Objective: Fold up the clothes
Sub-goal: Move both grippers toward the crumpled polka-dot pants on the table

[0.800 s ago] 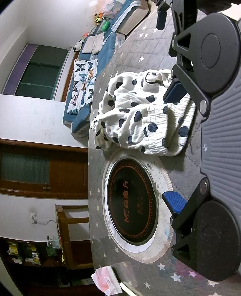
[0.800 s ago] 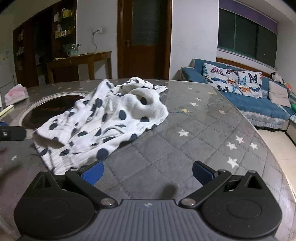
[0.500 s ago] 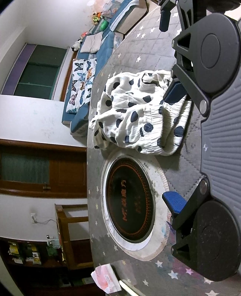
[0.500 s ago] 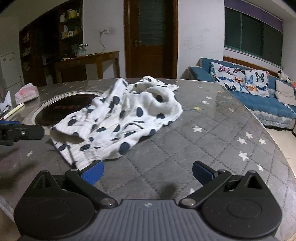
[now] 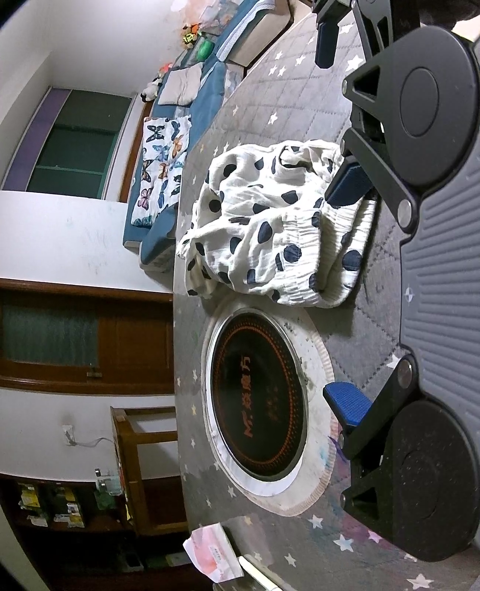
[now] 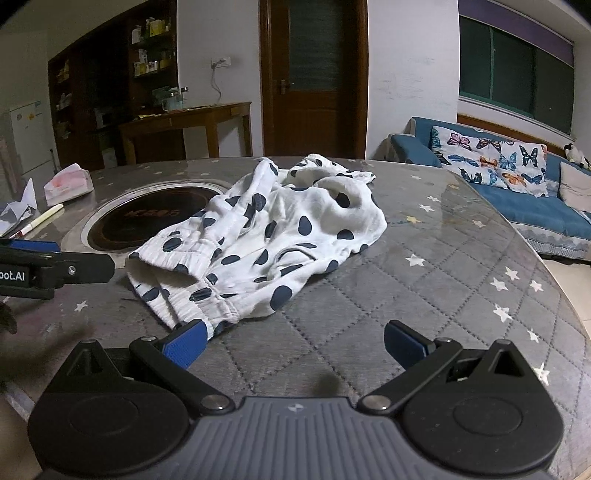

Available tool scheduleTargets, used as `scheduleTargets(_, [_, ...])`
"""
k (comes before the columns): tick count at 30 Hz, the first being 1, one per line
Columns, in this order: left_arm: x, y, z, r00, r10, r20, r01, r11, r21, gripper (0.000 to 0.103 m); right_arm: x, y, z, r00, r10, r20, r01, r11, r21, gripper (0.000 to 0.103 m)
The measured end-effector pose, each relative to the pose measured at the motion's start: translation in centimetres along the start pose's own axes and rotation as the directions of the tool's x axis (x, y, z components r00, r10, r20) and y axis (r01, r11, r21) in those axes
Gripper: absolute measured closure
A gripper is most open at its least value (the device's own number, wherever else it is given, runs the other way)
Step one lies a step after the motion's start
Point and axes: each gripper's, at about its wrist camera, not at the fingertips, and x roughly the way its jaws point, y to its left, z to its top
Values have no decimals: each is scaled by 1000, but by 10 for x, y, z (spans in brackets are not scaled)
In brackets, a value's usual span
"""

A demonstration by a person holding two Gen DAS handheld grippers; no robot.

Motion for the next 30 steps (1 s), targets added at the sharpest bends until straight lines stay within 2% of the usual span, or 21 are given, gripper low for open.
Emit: scheduleTargets(30, [19,-17,11,1000,-25,-14,26,997,78,0,16,0,7,1000,14,-28,-15,1000,-13,0])
